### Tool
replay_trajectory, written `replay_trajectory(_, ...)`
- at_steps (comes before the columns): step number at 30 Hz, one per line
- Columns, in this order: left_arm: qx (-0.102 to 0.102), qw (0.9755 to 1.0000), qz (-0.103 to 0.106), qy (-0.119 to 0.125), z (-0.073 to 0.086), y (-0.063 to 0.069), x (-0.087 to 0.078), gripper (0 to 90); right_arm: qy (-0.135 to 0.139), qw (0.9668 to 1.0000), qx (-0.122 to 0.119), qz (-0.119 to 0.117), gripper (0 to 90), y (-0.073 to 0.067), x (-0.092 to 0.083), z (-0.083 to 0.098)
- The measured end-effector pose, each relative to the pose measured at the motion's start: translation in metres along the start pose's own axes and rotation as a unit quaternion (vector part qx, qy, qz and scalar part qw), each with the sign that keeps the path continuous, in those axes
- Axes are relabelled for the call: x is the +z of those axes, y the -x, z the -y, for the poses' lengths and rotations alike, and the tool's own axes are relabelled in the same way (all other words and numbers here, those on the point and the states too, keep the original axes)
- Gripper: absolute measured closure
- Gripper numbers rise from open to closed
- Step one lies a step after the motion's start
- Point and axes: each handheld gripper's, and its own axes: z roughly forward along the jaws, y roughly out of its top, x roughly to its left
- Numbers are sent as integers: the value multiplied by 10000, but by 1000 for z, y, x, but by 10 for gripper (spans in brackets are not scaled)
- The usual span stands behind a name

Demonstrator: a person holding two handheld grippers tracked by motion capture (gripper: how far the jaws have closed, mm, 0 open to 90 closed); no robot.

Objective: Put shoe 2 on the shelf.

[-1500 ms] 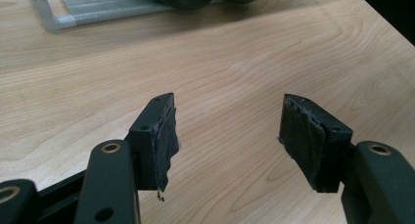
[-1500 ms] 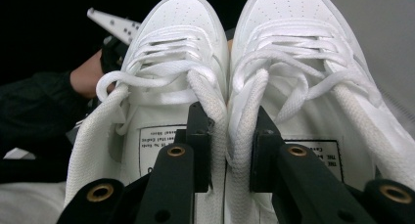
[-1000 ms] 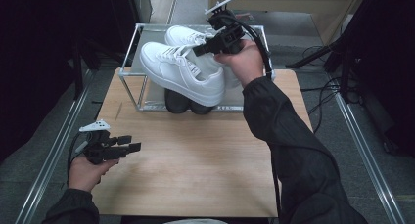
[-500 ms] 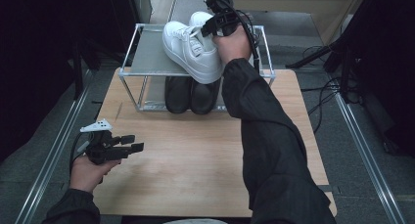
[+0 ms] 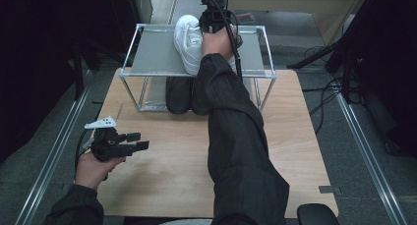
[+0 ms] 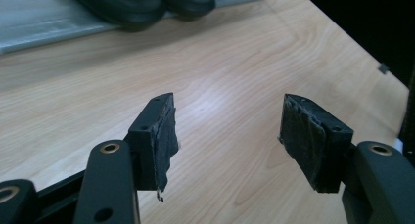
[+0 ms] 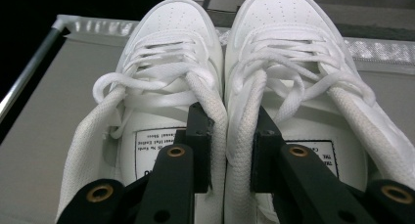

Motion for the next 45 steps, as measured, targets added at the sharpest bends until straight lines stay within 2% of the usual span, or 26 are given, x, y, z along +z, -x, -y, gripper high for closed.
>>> replay_trajectory(2, 103, 9999, 43, 98, -2, 3, 0, 386, 17, 9999, 2, 142, 764, -6, 3, 2)
replay_trajectory(4, 90, 9998, 106, 152, -4, 4, 1, 385, 45, 9997, 110, 197, 762, -9, 5, 5)
replay_trajectory(8, 183, 9997, 165, 31, -8, 5, 8, 384, 63, 9989, 419, 203, 745, -13, 8, 9)
replay_trajectory(11, 231, 9995, 218, 23, -11, 6, 12, 384, 80, 9993, 271, 253, 741, -17, 7, 11)
replay_trajectory(15, 295, 9992, 276, 8, -14, 7, 17, 384, 90, 9991, 363, 223, 711, -16, 7, 13)
replay_trajectory(24, 379, 9987, 338, -79, -19, 7, 23, 384, 132, 9992, 371, 116, 621, -13, 8, 16)
replay_trajectory(30, 417, 9985, 346, -99, -20, 8, 25, 384, 120, 9997, 197, 14, 553, -13, 7, 17)
replay_trajectory(32, 421, 9985, 334, -107, -20, 8, 25, 384, 88, 9997, 228, -41, 538, -12, 7, 17)
replay_trajectory(36, 429, 9985, 317, -128, -20, 8, 25, 384, 75, 9998, 134, -130, 501, -9, 5, 16)
replay_trajectory(41, 462, 9984, 292, -147, -20, 8, 26, 384, 52, 9996, -124, -231, 499, -4, -1, 17)
replay_trajectory(45, 480, 9984, 279, -142, -20, 9, 26, 385, -16, 9992, -148, -359, 499, -2, -5, 16)
